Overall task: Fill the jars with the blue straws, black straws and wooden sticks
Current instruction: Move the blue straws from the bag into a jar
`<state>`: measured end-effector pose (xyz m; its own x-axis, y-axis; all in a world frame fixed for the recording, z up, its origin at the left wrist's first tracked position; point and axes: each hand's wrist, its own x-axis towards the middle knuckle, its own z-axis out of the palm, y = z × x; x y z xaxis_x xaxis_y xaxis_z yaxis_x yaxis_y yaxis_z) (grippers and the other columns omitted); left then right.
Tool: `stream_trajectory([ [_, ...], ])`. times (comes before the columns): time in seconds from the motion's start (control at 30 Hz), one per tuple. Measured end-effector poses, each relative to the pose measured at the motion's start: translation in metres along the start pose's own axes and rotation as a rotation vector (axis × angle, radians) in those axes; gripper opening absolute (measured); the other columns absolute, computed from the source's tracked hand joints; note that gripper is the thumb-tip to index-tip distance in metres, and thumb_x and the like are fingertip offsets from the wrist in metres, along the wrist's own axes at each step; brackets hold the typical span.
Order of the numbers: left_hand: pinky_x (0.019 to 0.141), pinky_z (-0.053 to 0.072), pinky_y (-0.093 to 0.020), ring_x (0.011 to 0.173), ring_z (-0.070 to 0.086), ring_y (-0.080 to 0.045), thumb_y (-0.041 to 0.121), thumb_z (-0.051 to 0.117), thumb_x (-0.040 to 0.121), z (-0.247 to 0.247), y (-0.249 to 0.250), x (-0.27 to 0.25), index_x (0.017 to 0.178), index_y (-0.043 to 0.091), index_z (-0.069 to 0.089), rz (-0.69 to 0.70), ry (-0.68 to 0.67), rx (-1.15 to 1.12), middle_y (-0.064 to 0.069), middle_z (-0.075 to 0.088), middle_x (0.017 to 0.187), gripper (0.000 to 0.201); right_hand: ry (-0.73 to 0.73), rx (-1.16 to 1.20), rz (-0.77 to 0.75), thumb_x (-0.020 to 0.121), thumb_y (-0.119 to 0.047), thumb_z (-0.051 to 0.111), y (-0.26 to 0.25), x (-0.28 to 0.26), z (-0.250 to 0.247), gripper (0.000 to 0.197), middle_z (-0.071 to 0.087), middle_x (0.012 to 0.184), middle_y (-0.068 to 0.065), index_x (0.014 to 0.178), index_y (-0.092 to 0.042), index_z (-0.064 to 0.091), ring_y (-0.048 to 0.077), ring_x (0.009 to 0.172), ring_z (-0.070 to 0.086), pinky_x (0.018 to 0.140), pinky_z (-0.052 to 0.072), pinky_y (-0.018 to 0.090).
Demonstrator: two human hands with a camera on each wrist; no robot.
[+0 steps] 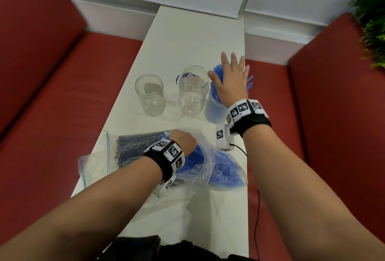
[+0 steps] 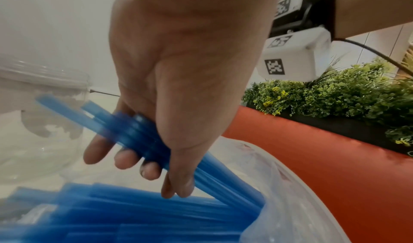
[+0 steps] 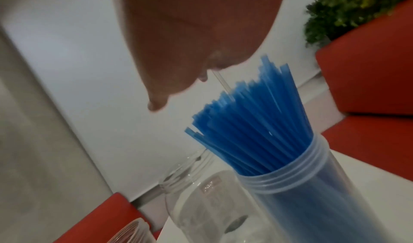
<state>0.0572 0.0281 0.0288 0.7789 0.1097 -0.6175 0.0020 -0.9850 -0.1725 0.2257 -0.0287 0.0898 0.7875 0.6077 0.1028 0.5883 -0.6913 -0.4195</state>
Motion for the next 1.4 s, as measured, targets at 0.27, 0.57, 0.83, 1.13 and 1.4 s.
stream_trajectory([
  [0.27,0.084,0.046,-0.035,0.112,0.060,-0.022,0.031,0.046,0.101,-0.008,-0.005,-0.013,0.122,0.017,0.060,-0.029,-0.084,-0.013,-0.001,0.062,0.123,0.029,-0.929,0.430,-0.034,0.089,-0.002,0.066,-0.016,-0.069,-0.005,0.058,0.066,0.133,-0.002,0.143,-0.020,0.052,0.012,0.124,0.061,0.111,0.043,0.033],
  [0.57,0.094,0.049,-0.035,0.107,0.062,-0.019,0.023,0.052,0.097,-0.049,-0.008,-0.059,0.109,0.015,0.066,-0.148,0.017,-0.019,0.000,0.065,0.113,0.020,-0.764,-0.007,-0.066,0.084,-0.038,0.079,-0.016,-0.134,0.076,0.075,0.032,0.163,0.003,0.149,-0.025,0.045,0.025,0.155,0.011,0.124,-0.001,0.056],
  [0.83,0.049,0.030,-0.025,0.052,0.050,-0.009,0.072,0.034,0.089,-0.113,-0.037,-0.107,0.063,0.022,0.056,0.094,0.604,-0.230,0.008,0.052,0.057,0.060,-0.338,0.588,0.102,0.095,-0.036,0.068,-0.020,-0.148,0.062,0.030,0.075,0.076,0.006,0.076,-0.013,0.071,0.021,0.071,0.065,0.079,0.051,0.039],
  [1.13,0.085,0.051,-0.036,0.077,0.066,-0.006,0.062,0.035,0.096,-0.108,-0.025,-0.104,0.080,0.022,0.076,0.200,0.803,-0.761,0.007,0.073,0.078,0.060,-0.198,0.892,0.118,0.091,-0.017,0.069,-0.043,-0.136,0.035,0.028,0.053,0.052,0.007,0.068,-0.011,0.056,0.018,0.049,0.047,0.058,0.041,0.034],
  [1.4,0.090,0.053,-0.031,0.101,0.068,-0.012,0.043,0.040,0.103,-0.095,-0.053,-0.091,0.113,0.013,0.069,0.264,1.181,-1.670,-0.001,0.073,0.105,0.043,-0.084,1.135,0.042,0.089,-0.026,0.075,-0.059,-0.120,-0.027,0.040,0.043,0.050,-0.002,0.057,-0.025,0.050,0.019,0.047,0.042,0.054,0.040,0.034],
])
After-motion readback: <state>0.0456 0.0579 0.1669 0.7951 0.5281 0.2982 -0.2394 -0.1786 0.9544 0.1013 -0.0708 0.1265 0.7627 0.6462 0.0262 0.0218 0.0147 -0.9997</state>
